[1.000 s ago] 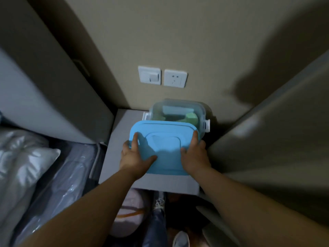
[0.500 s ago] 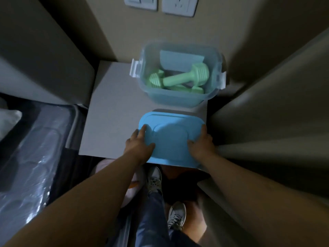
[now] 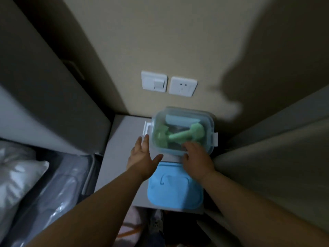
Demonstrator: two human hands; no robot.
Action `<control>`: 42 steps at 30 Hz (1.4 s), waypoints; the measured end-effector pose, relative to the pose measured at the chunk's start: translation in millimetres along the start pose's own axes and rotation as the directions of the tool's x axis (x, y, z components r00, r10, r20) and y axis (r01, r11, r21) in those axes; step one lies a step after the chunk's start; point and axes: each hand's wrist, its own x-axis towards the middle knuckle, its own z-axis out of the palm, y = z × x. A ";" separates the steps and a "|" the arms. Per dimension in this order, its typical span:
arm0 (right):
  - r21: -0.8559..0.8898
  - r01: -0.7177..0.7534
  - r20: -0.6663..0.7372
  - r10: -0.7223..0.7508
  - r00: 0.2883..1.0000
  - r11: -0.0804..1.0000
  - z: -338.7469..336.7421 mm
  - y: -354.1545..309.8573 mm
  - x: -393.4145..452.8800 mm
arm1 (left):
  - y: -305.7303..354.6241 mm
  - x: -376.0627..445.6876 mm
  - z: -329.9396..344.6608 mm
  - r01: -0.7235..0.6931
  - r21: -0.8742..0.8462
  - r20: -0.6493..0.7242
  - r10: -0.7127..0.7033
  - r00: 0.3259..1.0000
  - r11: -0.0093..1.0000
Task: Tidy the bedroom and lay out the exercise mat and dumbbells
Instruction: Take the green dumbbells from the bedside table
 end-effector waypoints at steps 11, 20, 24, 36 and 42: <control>-0.367 0.135 0.274 -0.031 0.961 0.920 14.4 13.9 114.2 | 5.7 51.5 12.9 -0.040 0.166 0.065 0.030 0.997 0.985; -0.564 0.266 0.390 -0.032 0.920 0.782 39.9 25.4 150.0 | 0.6 51.7 21.2 -0.033 0.176 0.015 0.031 0.999 0.984; -0.555 0.279 0.369 -0.069 0.927 0.783 29.8 21.1 142.5 | 4.1 51.8 19.6 -0.006 0.169 0.018 0.003 1.000 0.986; -0.268 0.121 0.256 -0.051 0.965 0.956 -63.9 -31.2 107.0 | 25.5 43.8 -10.1 0.070 -0.283 0.012 -0.069 0.998 0.957; -0.106 0.188 0.304 -0.149 0.941 0.976 -68.0 -84.1 72.7 | 62.8 18.9 -42.4 0.104 -0.691 0.003 -0.141 0.990 0.715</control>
